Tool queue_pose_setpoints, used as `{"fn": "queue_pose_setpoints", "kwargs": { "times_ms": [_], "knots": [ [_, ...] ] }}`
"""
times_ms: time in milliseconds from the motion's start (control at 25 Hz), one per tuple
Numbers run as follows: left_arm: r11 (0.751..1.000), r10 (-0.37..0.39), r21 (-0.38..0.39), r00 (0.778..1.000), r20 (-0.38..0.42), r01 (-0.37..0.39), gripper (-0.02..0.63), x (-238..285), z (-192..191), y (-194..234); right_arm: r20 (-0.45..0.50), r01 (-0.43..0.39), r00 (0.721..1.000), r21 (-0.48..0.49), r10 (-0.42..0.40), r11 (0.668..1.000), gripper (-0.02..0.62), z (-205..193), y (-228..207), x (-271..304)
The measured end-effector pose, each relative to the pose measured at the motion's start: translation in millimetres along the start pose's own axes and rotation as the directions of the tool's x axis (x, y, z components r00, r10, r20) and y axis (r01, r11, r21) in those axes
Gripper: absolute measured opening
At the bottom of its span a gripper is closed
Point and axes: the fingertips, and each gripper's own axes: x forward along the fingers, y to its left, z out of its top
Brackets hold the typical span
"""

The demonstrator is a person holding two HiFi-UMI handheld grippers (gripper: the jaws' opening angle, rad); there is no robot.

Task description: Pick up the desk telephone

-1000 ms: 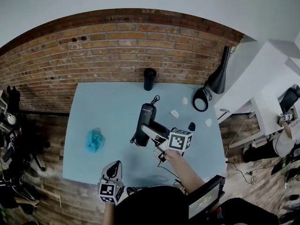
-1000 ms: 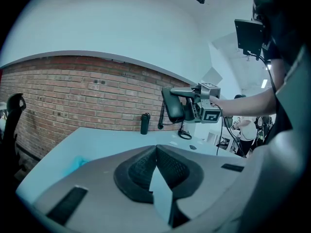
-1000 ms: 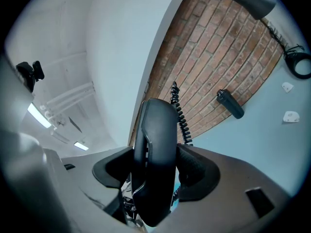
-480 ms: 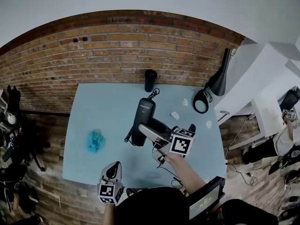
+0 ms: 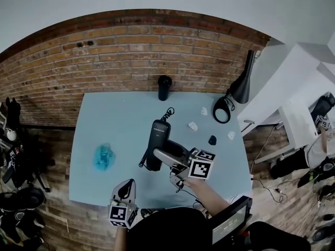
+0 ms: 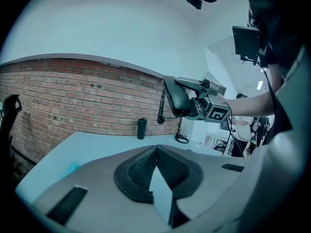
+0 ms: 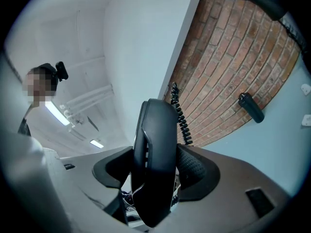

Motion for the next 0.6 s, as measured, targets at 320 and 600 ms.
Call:
{"fn": "queue_pose_setpoints", "kwargs": {
  "times_ms": [320, 600],
  "knots": [
    [0.998, -0.056, -0.012, 0.998, -0.008, 0.056, 0.026, 9.2, -4.5, -11.8, 0.004, 0.064, 0.998, 0.001, -0.064, 0.998, 0.282, -22.2, -15.1, -24.7],
    [0.988, -0.157, -0.005, 0.986, -0.054, 0.157, 0.026, 25.1, -10.4, -35.9, 0.036, 0.13, 0.991, -0.019, -0.129, 0.991, 0.282, -20.5, -22.3, -54.8]
  ]
}}
